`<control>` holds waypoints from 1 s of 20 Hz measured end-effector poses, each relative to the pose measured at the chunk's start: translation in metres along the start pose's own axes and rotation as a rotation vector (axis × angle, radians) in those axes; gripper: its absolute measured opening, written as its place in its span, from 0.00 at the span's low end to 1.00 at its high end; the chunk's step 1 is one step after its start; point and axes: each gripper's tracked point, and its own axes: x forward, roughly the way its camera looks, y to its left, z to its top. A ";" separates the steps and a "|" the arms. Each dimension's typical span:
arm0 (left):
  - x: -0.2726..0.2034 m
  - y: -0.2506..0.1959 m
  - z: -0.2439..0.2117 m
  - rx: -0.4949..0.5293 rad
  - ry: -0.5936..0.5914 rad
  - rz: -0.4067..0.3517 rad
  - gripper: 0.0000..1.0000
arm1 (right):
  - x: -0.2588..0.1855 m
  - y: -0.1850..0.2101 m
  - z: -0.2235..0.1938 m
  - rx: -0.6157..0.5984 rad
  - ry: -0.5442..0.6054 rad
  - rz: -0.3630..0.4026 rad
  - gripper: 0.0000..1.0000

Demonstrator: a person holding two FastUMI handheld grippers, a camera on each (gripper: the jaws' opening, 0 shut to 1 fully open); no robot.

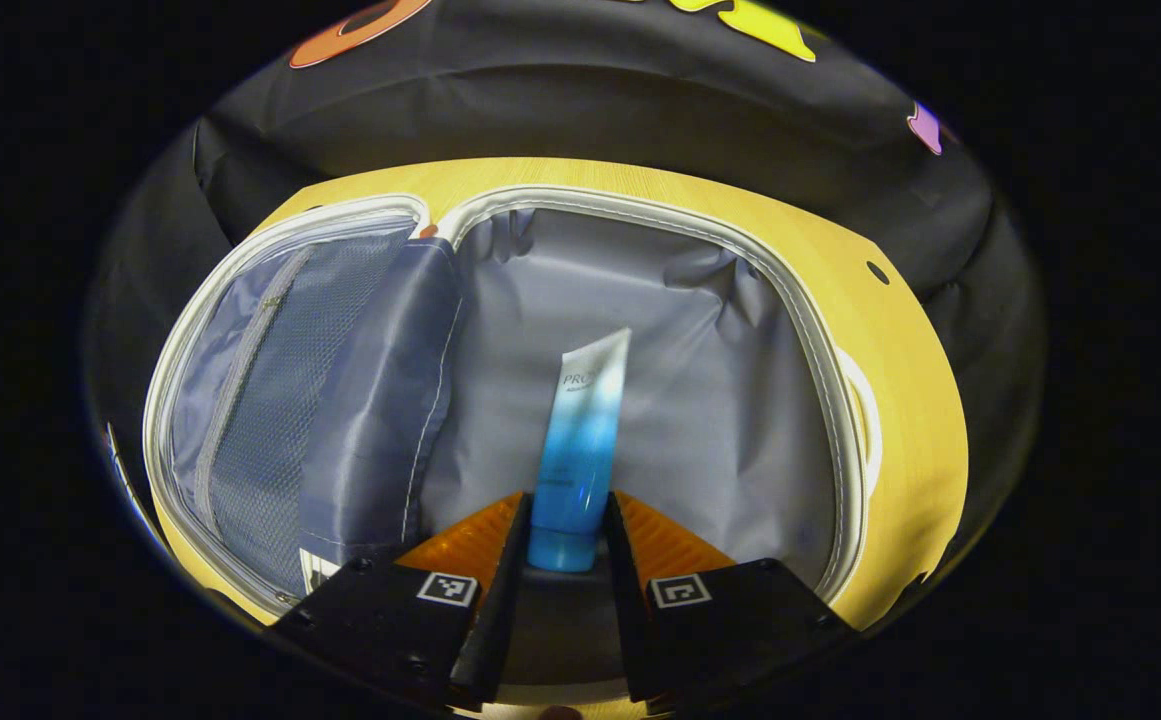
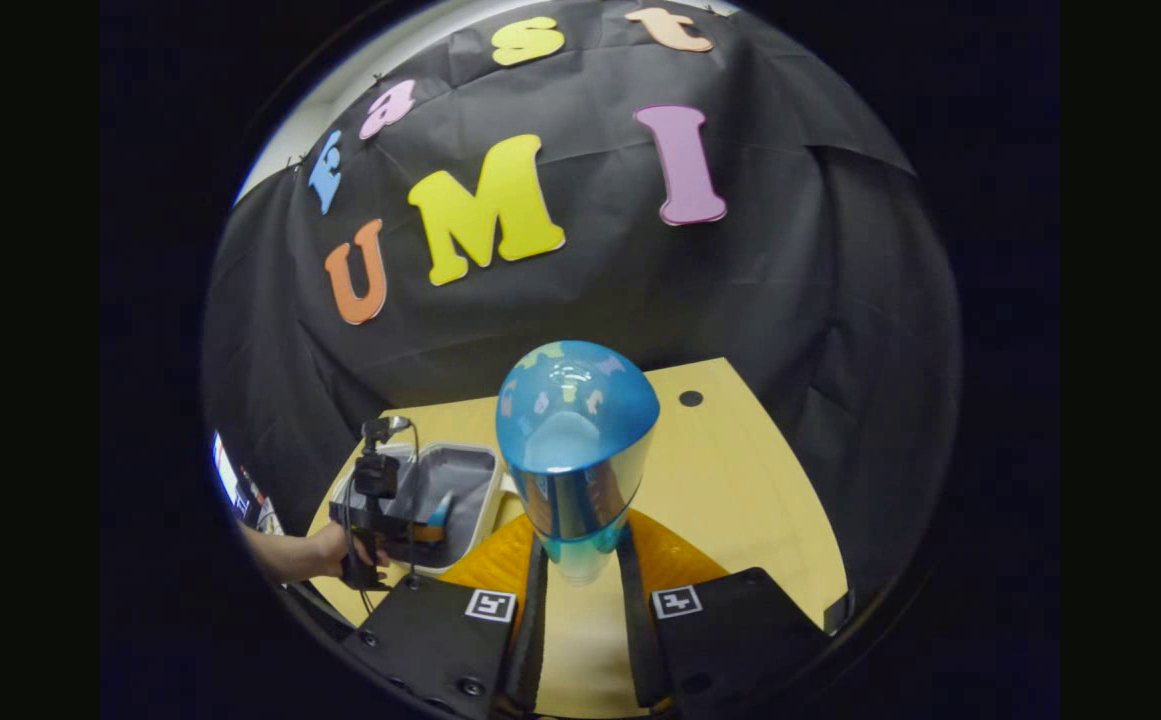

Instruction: First open the suitcase, pack the skin care products into it, and then close the suitcase.

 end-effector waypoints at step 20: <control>-0.180 0.157 -0.082 -0.418 -0.350 0.086 0.99 | 0.233 0.218 -0.171 -0.118 0.509 0.128 0.33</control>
